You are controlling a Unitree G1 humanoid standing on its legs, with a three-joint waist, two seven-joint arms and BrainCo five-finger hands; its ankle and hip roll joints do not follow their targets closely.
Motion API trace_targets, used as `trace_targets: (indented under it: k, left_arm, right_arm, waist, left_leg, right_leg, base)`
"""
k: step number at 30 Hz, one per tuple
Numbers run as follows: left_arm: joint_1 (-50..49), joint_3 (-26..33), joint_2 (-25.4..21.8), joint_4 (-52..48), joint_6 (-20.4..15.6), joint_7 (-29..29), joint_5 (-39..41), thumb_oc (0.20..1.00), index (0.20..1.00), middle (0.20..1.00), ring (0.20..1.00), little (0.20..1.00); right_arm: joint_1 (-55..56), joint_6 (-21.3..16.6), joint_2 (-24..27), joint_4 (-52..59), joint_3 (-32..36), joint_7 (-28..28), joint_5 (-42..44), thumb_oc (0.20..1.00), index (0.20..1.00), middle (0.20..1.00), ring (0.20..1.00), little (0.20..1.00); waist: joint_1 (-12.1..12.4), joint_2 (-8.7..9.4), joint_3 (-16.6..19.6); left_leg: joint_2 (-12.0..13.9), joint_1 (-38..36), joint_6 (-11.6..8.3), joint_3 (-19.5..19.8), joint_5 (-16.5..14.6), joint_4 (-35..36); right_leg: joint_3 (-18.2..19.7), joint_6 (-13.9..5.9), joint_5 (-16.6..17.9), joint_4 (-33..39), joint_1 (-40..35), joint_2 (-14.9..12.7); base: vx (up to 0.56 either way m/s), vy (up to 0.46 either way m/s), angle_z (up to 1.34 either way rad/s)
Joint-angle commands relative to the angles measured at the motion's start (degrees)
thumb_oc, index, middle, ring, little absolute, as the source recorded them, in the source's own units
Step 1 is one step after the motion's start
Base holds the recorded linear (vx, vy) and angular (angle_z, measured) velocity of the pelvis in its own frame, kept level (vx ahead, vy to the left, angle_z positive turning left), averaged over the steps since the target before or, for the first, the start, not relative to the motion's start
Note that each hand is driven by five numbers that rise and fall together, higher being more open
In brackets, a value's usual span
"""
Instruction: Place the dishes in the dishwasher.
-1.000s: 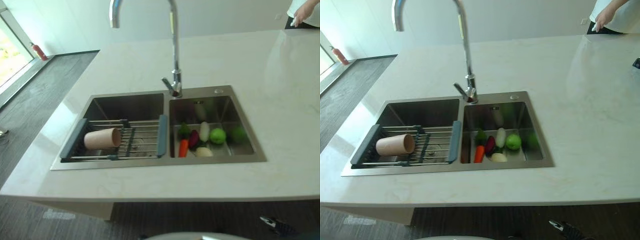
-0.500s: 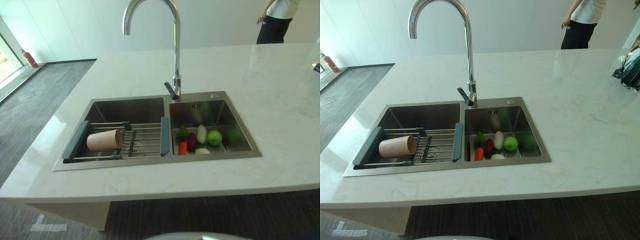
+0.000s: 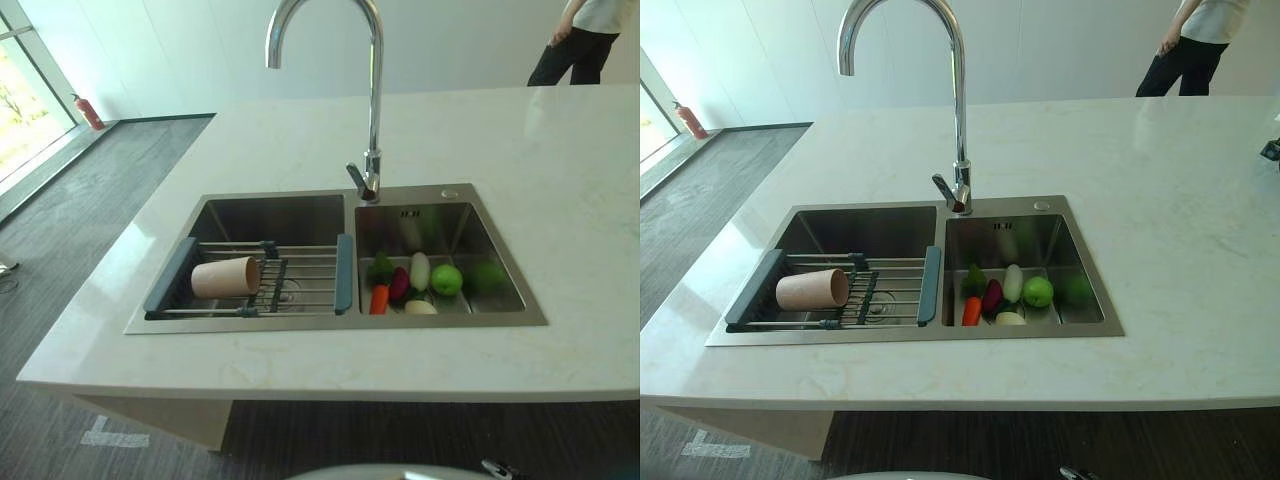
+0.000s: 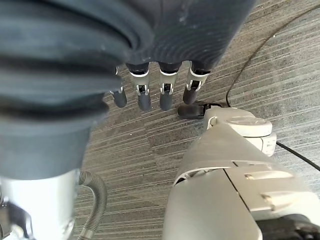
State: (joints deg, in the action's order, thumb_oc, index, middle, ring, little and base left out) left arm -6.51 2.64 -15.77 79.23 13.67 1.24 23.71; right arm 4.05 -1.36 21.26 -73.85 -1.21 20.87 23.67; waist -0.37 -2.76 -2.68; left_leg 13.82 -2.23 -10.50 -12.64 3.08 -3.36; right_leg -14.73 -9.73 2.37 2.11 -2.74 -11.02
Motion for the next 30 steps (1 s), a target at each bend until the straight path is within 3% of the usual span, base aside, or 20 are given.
trace_targets:
  k: [1,2,3,4,6,7,8,10,13,19,23,27,30]
  left_arm:
    - [4.9,-1.2,-1.9,3.4,2.7,0.1,-0.1,1.0,1.0,1.0,1.0,1.0]
    - [5.8,-1.1,-2.3,3.6,3.9,0.1,-0.5,1.0,1.0,1.0,1.0,1.0]
    - [6.9,-1.4,-2.7,3.8,5.4,0.8,-2.4,1.0,1.0,1.0,1.0,1.0]
    - [7.0,-1.5,-2.7,3.8,5.5,0.9,-2.7,1.0,1.0,1.0,1.0,1.0]
    - [7.8,-3.4,-3.6,2.7,6.8,5.3,-7.2,1.0,1.0,1.0,1.0,1.0]
    - [8.0,-4.1,-3.8,2.7,6.7,6.9,-7.6,1.0,1.0,1.0,1.0,1.0]
    - [7.4,-4.3,-4.1,2.2,7.7,8.0,-6.5,1.0,1.0,1.0,1.0,1.0]
    - [6.1,-3.7,-5.0,1.5,7.2,7.8,-6.9,1.0,1.0,1.0,1.0,1.0]
    - [6.3,-4.6,-5.8,1.4,6.3,6.6,-5.0,1.0,1.0,1.0,1.0,1.0]
    - [6.9,-2.0,-6.3,1.5,3.8,2.1,-0.7,1.0,1.0,1.0,1.0,1.0]
    - [5.0,2.3,-6.1,1.9,5.6,-2.1,4.2,1.0,1.0,1.0,1.0,1.0]
    - [3.4,8.6,-7.3,3.6,8.1,-8.4,10.3,1.0,1.0,1.0,1.0,1.0]
    - [1.6,14.9,-11.2,5.3,9.8,-12.1,13.3,1.0,1.0,1.0,1.0,1.0]
  right_arm:
    - [-3.6,-0.4,1.6,-2.0,1.8,-0.3,3.3,1.0,1.0,1.0,1.0,1.0]
    - [-3.6,-1.4,2.4,-2.2,2.7,-0.1,5.6,1.0,1.0,1.0,1.0,1.0]
    - [-3.6,-1.8,2.8,-2.2,3.6,-0.6,6.6,1.0,1.0,1.0,1.0,1.0]
    - [-3.6,-1.8,2.9,-2.1,3.7,-1.0,6.7,1.0,1.0,1.0,1.0,1.0]
    - [-2.5,-3.2,2.0,-0.4,5.0,-2.0,7.1,1.0,1.0,1.0,1.0,1.0]
    - [-2.4,-4.0,1.6,-0.1,4.8,-1.8,6.8,1.0,1.0,1.0,1.0,1.0]
    - [-3.1,-4.1,0.9,1.0,3.9,-2.8,5.0,1.0,1.0,1.0,1.0,1.0]
    - [-4.0,-2.9,0.6,2.3,2.8,-2.7,4.0,1.0,1.0,1.0,1.0,1.0]
    - [-4.2,-3.0,-0.8,2.2,1.6,-3.0,3.1,1.0,1.0,1.0,1.0,1.0]
    - [-3.6,0.5,0.0,-0.4,2.1,-3.3,2.2,1.0,1.0,1.0,1.0,1.0]
    - [-2.0,1.3,2.0,-3.0,5.4,-3.0,4.4,1.0,1.0,1.0,1.0,1.0]
    - [-1.9,1.8,3.2,-4.1,7.4,-1.9,3.3,1.0,1.0,1.0,1.0,1.0]
    - [-1.8,2.8,4.4,-5.1,8.7,-1.1,2.5,1.0,1.0,1.0,1.0,1.0]
  waist:
    - [0.4,3.11,-3.1]
    - [-0.3,2.97,-3.5]
    - [-0.8,3.11,-3.5]
    - [-0.8,3.16,-3.5]
    - [-1.4,3.32,-2.9]
    - [-1.2,3.55,-2.7]
    - [-0.5,4.25,-2.7]
    - [-0.2,4.32,-2.6]
    - [-1.3,4.62,-1.9]
    - [-0.3,5.09,-0.7]
    - [0.0,4.34,-0.4]
    - [0.3,3.63,-0.3]
    - [0.5,3.04,-0.3]
  left_leg:
    - [3.3,1.2,-0.86,1.8,5.1,2.1]
    - [5.7,-0.7,-1.35,0.8,6.4,6.0]
    - [5.7,-1.8,-1.34,0.2,5.8,8.1]
    - [5.6,-1.9,-1.32,0.1,5.7,8.4]
    - [3.0,-1.4,-0.91,-0.6,3.6,8.4]
    - [2.1,-1.3,-0.48,-0.7,3.2,8.4]
    - [-0.4,-2.6,0.61,-2.5,1.4,8.4]
    - [-1.1,-3.4,1.66,-4.6,0.3,8.4]
    - [-1.8,-2.9,3.4,-3.9,-0.7,8.4]
    - [0.0,-3.6,2.42,-5.1,-0.2,8.4]
    - [2.9,-4.5,0.62,-6.1,1.9,8.4]
    - [3.0,-4.3,-0.04,-5.9,2.3,8.4]
    - [2.9,-4.5,-0.48,-6.5,2.4,8.4]
  right_leg:
    - [1.3,-1.51,2.5,2.9,-4.2,-2.5]
    - [1.3,-2.55,2.9,2.9,-4.6,-3.8]
    - [0.5,-4.4,3.6,2.9,-4.8,-6.2]
    - [0.4,-4.68,3.7,2.9,-4.9,-6.5]
    - [-2.8,-5.27,9.3,2.9,-3.4,-11.3]
    - [-3.8,-5.27,10.1,2.9,-3.1,-12.0]
    - [-7.4,-5.27,14.5,2.6,-1.5,-12.8]
    - [-9.4,-5.27,14.4,1.6,0.0,-11.7]
    - [-5.6,-4.11,10.5,1.9,1.2,-8.5]
    - [-7.1,-4.18,7.9,2.9,0.0,-6.9]
    - [-8.7,-3.37,5.2,2.9,-2.6,-4.7]
    - [-9.2,-3.52,4.9,2.9,-3.2,-5.0]
    - [-10.1,-3.89,5.0,2.9,-3.5,-5.6]
  base:
    - [-0.11,0.661,0.13]
    - [0.0,0.769,0.0]
    - [0.04,0.602,-0.06]
    - [0.07,0.575,0.11]
    - [0.04,0.561,0.31]
    - [-0.01,0.518,0.21]
    - [-0.01,0.314,0.1]
    - [-0.06,0.216,-0.33]
    - [-0.08,0.042,-0.77]
    - [-0.06,-0.12,0.12]
    - [-0.01,-0.131,-0.02]
    - [0.0,-0.007,0.03]
    - [0.01,0.06,0.02]
